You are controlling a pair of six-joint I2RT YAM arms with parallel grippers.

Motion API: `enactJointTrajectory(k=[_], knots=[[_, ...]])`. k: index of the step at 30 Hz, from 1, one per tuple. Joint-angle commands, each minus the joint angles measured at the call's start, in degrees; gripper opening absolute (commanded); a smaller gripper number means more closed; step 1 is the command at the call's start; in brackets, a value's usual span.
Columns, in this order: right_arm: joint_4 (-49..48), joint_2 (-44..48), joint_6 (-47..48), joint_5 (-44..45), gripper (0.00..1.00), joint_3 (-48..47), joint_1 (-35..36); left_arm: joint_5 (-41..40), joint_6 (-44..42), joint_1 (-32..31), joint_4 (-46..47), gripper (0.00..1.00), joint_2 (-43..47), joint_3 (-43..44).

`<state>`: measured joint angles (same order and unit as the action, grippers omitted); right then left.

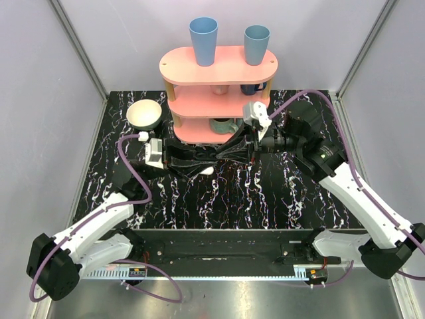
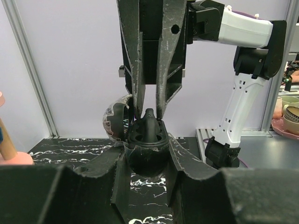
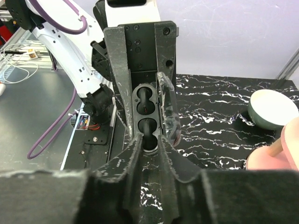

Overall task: Insert the wireless bluetooth earbuds into the charging case
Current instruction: Insert the right earbud into the right side groove of the charging case, then close the charging case with the earbuds.

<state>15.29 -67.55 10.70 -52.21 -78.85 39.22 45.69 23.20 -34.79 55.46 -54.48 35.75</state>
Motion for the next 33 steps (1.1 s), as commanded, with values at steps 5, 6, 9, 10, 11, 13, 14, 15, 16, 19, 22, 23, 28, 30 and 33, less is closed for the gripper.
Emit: enactJointTrajectory(k=[5, 6, 9, 10, 11, 13, 14, 15, 16, 19, 22, 23, 28, 30, 33], knots=[[2.03, 2.24, 0.64, 4.74, 0.38, -0.17, 0.15, -0.52, 0.35, -0.11, 6.76, 0.00, 1.66, 1.52], [1.59, 2.77, 0.46, 5.01, 0.38, 0.10, 0.15, -0.60, 0.35, -0.11, 6.76, 0.00, 1.66, 1.52], [-1.04, 4.08, -0.59, 5.45, 0.41, 1.24, 0.15, -0.78, 0.09, -0.02, 6.50, 0.00, 1.83, 1.26], [-1.66, 4.44, -0.77, 5.71, 0.42, 1.50, 0.07, -0.87, 0.09, -0.11, 6.41, 0.00, 1.83, 1.17], [-2.88, 4.70, -1.20, 6.06, 0.43, 2.03, 0.15, -0.95, 0.00, -0.11, 6.15, 0.00, 1.92, 1.08], [-4.03, 5.85, -1.64, 7.63, 0.43, 2.56, 0.07, -1.04, -0.52, -0.02, 5.71, 0.00, 2.01, 0.99], [-5.00, 6.81, -1.73, 8.34, 0.44, 3.17, 0.06, -1.13, -0.70, -0.02, 5.10, 0.00, 2.18, 0.99], [-5.88, 7.25, -1.82, 9.04, 0.45, 3.70, 0.06, -1.22, -1.22, -0.02, 4.66, 0.00, 2.18, 0.90], [-6.41, 7.86, -1.91, 10.44, 0.45, 4.22, 0.15, -1.31, -1.49, -0.02, 4.39, 0.00, 2.27, 0.90], [-11.58, 10.59, -2.70, 13.69, 0.46, 7.38, 0.07, -1.48, -2.37, -0.11, 3.08, 0.00, 2.45, 0.82], [-18.62, 12.88, -5.42, 18.08, 0.52, 11.08, 0.15, -1.83, -2.99, -0.02, 2.37, 0.00, 2.27, 0.73], [-20.11, 13.32, -6.56, 19.50, 0.54, 12.13, 0.15, -1.83, -3.42, -0.02, 1.94, 0.00, 2.18, 0.99], [-18.47, 11.22, -10.33, 31.42, 0.75, 11.27, -0.02, -2.01, -3.95, -0.11, -0.09, 0.00, 2.80, 0.99], [-17.49, 9.20, -14.64, 35.23, 0.82, 9.16, 0.15, -2.19, -3.69, -0.11, 0.00, 0.00, 2.97, 0.73], [-17.22, 6.03, -19.83, 36.04, 0.85, 7.05, 0.15, -1.66, -3.69, -0.11, -0.62, 0.00, 2.97, 0.82]])
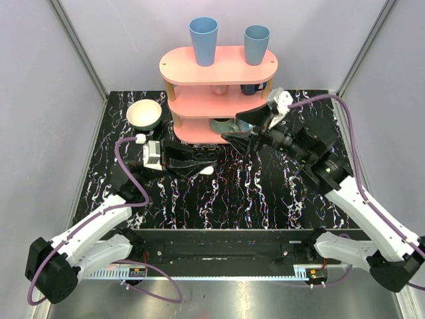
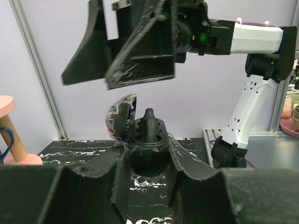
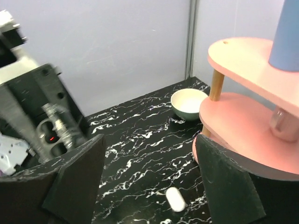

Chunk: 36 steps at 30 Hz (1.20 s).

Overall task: Insert the wireless bluetooth earbuds into the charging case
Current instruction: Close the charging case with the earbuds.

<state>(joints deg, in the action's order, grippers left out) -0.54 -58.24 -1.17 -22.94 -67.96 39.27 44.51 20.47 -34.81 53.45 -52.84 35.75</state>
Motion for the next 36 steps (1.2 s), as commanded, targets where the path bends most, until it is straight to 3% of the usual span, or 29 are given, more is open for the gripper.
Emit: enactJointTrajectory(k=[1, 2, 4, 12, 28, 32, 35, 36], knots=[[-1.40, -4.16, -10.67, 5.55, 0.86, -4.45, 0.02, -0.22, -0.87, -0.17, 1.22, 0.00, 1.16, 0.99], [-1.40, -5.82, -11.83, 4.93, 0.92, -5.41, 0.02, 0.13, -0.61, -0.17, 1.22, 0.00, 0.72, 1.08], [-2.01, -7.41, -13.50, 3.09, 0.93, -5.95, -0.07, 1.63, -0.34, -0.35, 0.52, 0.00, 0.28, 1.78], [-0.35, -9.44, -14.39, 4.13, 0.95, -5.78, 0.46, 2.95, -1.22, -1.31, -0.89, 0.00, -0.95, 2.40], [5.64, -6.72, -9.38, -5.63, 0.96, -2.79, 1.69, 1.46, -0.43, -2.02, -0.01, 0.00, -5.17, 5.65], [5.28, -4.09, -9.03, -0.99, 0.96, -1.03, 1.69, -1.34, 0.18, -2.11, -1.59, 0.00, -5.26, 5.38], [4.14, -1.53, -11.04, 13.22, 0.99, 1.86, 1.69, -5.12, -0.95, -2.11, -9.92, 0.00, -5.52, 6.61], [3.88, -0.83, -11.83, 24.49, 1.00, 2.83, 1.60, -5.92, -1.04, -2.11, -12.12, 0.00, -5.87, 6.96]])
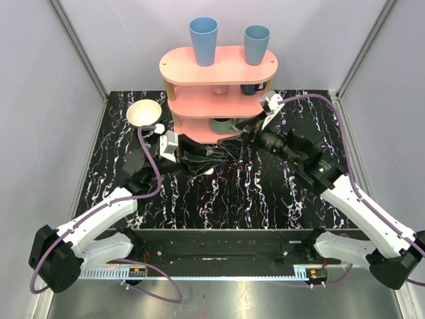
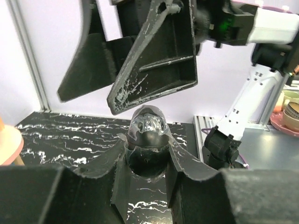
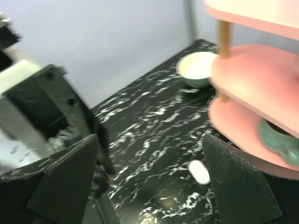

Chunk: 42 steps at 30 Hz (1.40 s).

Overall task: Insert the wireless bluetooth earbuds into the charging case
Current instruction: Close the charging case with the earbuds, then place the charging case with the earbuds at the center of the board.

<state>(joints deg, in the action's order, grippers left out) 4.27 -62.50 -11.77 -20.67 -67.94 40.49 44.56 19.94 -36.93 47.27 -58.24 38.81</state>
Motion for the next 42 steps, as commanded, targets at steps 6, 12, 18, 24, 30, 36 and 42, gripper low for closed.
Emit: enactJointTrajectory(k=[6, 12, 18, 24, 30, 36, 42], knots=[[3.19, 5.90, -11.33, 47.90, 1.00, 8.96, -0.67, -8.78, 2.80, 0.19, -20.72, 0.00, -7.93, 6.46], [8.38, 5.64, -22.23, 46.16, 1.00, 11.95, -0.94, -8.69, 18.09, -0.07, -7.07, 0.00, -19.62, -0.29], [8.47, 6.69, -25.41, 43.17, 1.00, 15.12, -1.03, -16.43, 29.70, -0.51, 5.88, 0.00, -29.11, -6.54], [8.30, 7.74, -25.06, 42.46, 1.00, 16.53, -1.03, -20.21, 36.04, -1.48, 11.52, 0.02, -39.57, -6.47], [8.56, 8.36, -24.44, 41.85, 1.00, 16.97, -1.03, -22.23, 40.52, -2.71, 15.73, 0.06, -46.87, -5.93], [8.56, 8.18, -24.09, 41.58, 1.00, 17.23, -0.94, -22.58, 42.81, -2.71, 16.20, 0.08, -50.48, -5.76], [8.21, 7.57, -24.09, 41.23, 1.00, 17.14, -0.94, -24.42, 42.19, -2.71, 10.40, 0.15, -49.26, -5.85]])
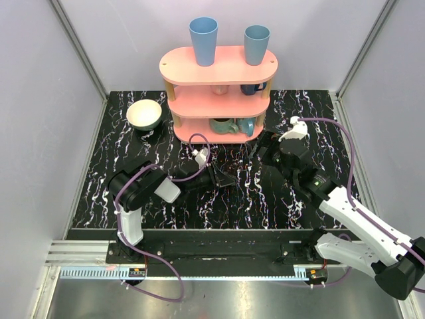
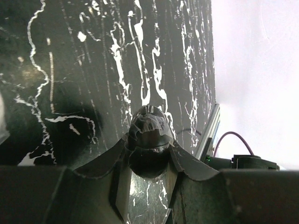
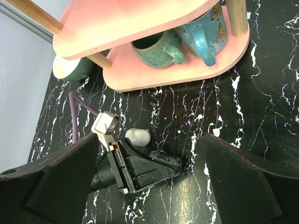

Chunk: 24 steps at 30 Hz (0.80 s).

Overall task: Insert the wireless bluetooth earbuds into the charging case
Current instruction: Place the charging case with the earbuds at the center of the board.

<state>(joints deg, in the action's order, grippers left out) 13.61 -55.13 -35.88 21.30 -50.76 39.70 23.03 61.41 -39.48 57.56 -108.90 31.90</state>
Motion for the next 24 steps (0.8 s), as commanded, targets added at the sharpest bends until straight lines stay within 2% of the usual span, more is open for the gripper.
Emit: enactJointTrajectory(k=[1, 4, 11, 12, 15, 19, 24], knots=[[-1.30, 0.03, 0.19, -0.99, 1.00, -0.13, -0.15, -3.33, 0.56, -0.15, -0.86, 0.17, 1.59, 1.06], [-1.39, -0.06, 0.19, -1.44, 1.00, -0.13, -0.24, -3.86, -0.06, -0.15, -4.99, 0.22, 2.03, 1.59], [-1.74, 0.73, 0.19, -1.87, 1.00, 0.75, -0.15, -3.87, 1.35, -0.15, -5.44, 0.32, 2.03, 0.62], [-1.83, 0.99, 0.02, -1.88, 1.00, 1.01, -0.24, -3.78, 1.61, -0.24, -5.44, 0.39, 2.20, 0.36], [-1.92, 1.52, 0.02, -1.88, 1.00, 1.45, -0.15, -3.34, 1.88, -0.15, -6.58, 0.44, 3.08, -0.17], [-2.09, 1.87, 0.11, -2.05, 1.00, 1.81, -0.24, -4.04, 1.70, -0.24, -7.02, 0.59, 5.62, -2.36], [-2.53, 2.05, 0.19, -2.40, 1.00, 2.16, -0.24, -3.78, 0.38, -0.07, -9.39, 0.62, 8.88, -4.65]])
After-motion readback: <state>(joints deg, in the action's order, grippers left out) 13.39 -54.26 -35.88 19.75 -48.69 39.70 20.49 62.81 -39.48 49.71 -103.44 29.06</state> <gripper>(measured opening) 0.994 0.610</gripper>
